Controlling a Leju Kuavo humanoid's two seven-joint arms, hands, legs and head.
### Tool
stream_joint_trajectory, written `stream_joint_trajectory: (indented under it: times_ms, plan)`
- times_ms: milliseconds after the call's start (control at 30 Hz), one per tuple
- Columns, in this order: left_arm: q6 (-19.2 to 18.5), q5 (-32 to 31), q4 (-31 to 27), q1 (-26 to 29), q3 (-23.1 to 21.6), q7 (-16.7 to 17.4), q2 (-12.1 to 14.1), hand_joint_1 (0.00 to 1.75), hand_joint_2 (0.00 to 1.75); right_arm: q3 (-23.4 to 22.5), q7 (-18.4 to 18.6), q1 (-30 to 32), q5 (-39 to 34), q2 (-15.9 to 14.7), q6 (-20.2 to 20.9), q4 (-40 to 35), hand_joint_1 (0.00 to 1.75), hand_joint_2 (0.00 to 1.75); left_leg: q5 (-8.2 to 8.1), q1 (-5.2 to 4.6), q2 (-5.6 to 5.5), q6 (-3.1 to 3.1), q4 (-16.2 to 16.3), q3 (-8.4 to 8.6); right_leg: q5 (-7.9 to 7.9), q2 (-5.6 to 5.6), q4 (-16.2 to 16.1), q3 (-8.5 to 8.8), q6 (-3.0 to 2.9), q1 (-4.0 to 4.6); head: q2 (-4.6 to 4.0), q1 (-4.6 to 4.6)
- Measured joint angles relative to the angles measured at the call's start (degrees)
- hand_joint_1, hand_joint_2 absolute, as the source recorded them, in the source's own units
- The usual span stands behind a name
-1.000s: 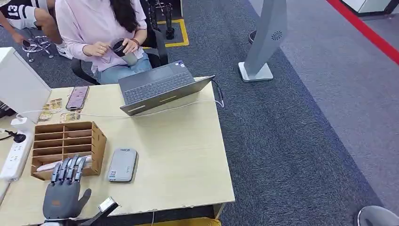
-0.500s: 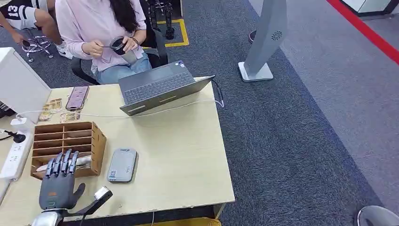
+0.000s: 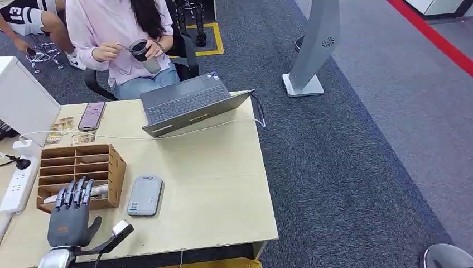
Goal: Pass the card to the sensor for recognition and then transmit it.
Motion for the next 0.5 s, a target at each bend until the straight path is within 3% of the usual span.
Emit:
stream_joint_trajectory:
  times_ms: [500]
  plan:
    - [0.2, 1.2, -3.3, 1.8, 2.0, -0.9, 0.2, 0.0, 1.75, 0.1, 0.0, 0.0, -1.0, 0.0, 0.0, 0.0, 0.0, 1.75, 0.0, 0.0, 0.0, 0.0, 0.0, 0.01, 0.0, 0.0, 0.0, 0.0, 0.0, 0.0, 0.0, 0.0]
